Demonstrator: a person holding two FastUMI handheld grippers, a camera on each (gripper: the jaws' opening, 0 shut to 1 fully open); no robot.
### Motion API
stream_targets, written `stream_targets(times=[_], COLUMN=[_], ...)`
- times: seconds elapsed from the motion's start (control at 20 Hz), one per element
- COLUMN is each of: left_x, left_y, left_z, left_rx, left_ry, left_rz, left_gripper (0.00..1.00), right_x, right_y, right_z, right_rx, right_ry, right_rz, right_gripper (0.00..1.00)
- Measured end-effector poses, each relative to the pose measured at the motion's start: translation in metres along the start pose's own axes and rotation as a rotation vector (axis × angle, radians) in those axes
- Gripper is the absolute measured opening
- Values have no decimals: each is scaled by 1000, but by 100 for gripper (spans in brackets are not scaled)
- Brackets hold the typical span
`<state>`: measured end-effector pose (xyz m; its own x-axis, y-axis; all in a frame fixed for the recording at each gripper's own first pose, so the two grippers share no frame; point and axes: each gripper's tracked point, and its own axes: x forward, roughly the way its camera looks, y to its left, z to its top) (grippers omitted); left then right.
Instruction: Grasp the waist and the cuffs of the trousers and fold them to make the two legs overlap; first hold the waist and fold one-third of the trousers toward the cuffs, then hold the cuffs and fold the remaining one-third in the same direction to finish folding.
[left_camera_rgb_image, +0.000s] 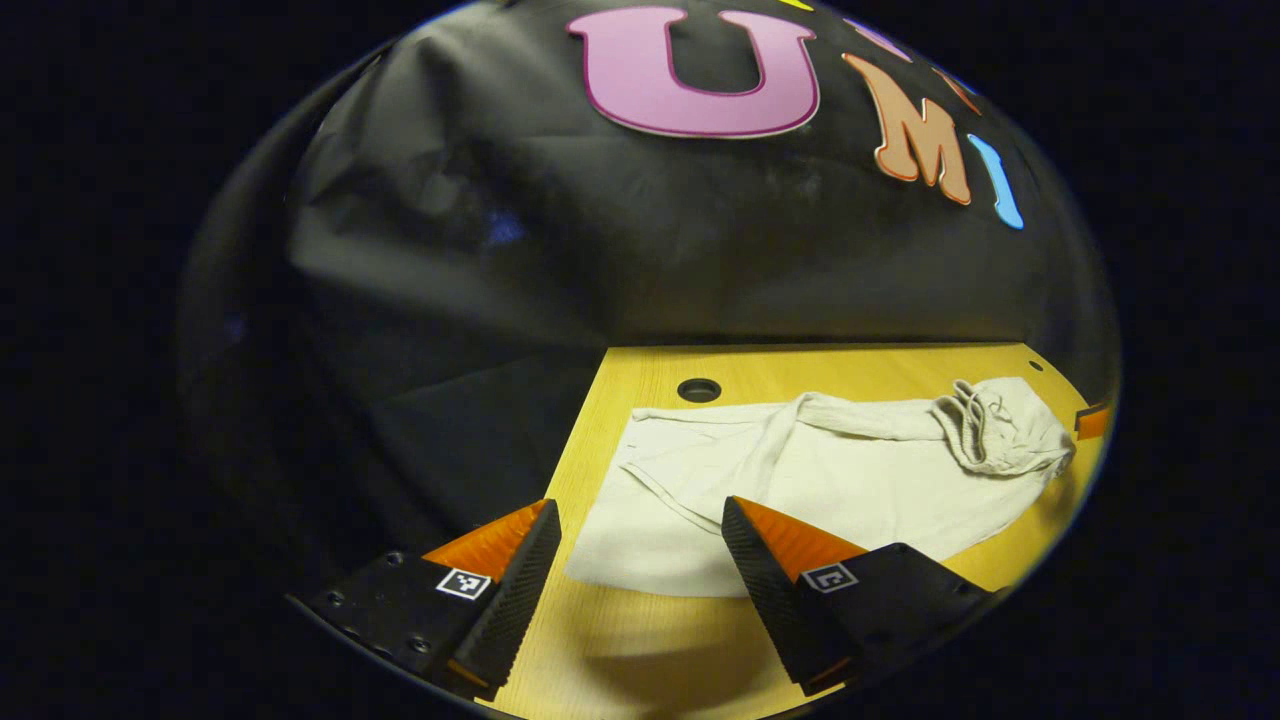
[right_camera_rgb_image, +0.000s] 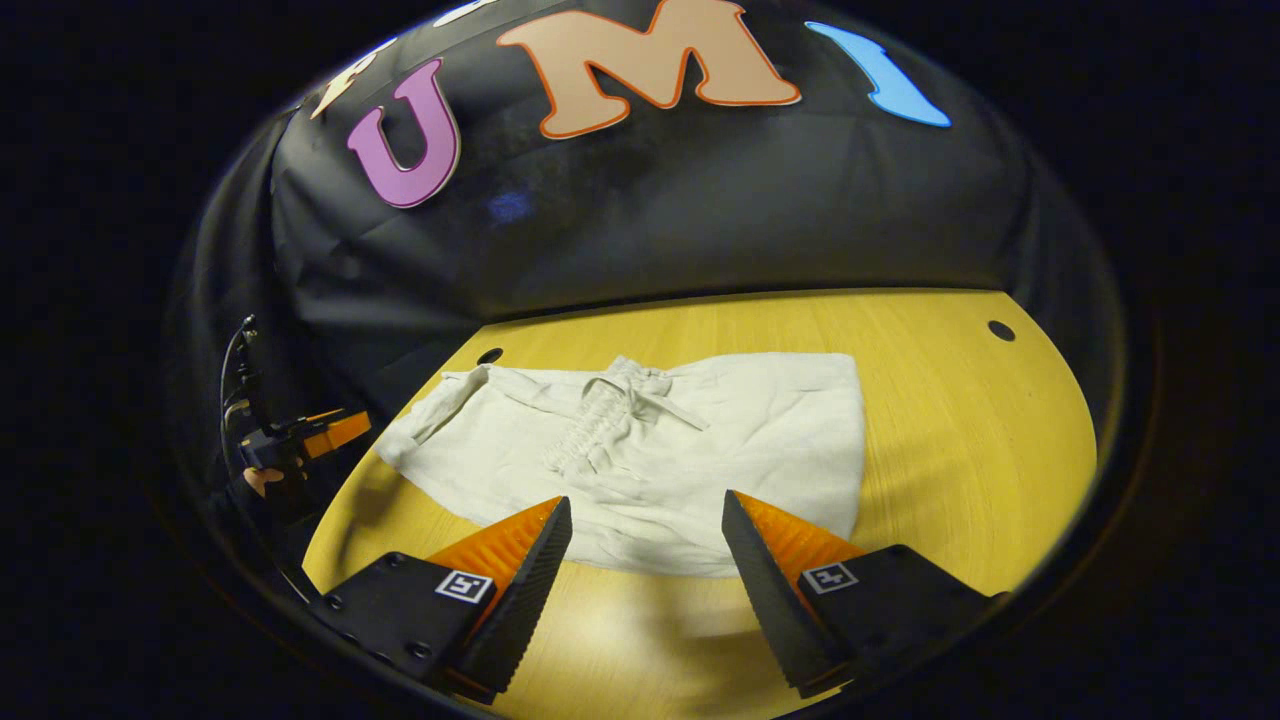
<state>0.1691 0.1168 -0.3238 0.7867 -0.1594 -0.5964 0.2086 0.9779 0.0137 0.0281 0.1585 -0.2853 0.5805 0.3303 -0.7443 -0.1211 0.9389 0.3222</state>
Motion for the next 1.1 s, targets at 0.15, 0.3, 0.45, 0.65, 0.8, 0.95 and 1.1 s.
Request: stream_targets(times=[0.15,0.3,0.45,0.65,0.8,0.95,1.1], left_x=[31,47,54,55,54,53,50], left_y=[5,7,-7,-10,-18,-37,-37], left_z=[-13,-25,-41,-41,-44,-39,-35], left_rx=[1,47,27,-38,-51,-130,-277], left_ry=[42,84,135,124,147,140,129], left_rz=[-12,-17,-68,-71,-87,-108,-86], left_gripper=[96,96,96,95,87,13,0], right_x=[-14,-24,-29,-29,-31,-35,-44], right_y=[-17,-31,-36,-36,-39,-37,-39], right_z=[-11,-22,-23,-20,-23,-22,-20], right_rx=[13,4,3,10,3,0,-3], right_ry=[5,27,34,34,45,37,26], right_rz=[-51,-92,-104,-93,-93,-79,-76], right_gripper=[96,96,97,96,97,92,97])
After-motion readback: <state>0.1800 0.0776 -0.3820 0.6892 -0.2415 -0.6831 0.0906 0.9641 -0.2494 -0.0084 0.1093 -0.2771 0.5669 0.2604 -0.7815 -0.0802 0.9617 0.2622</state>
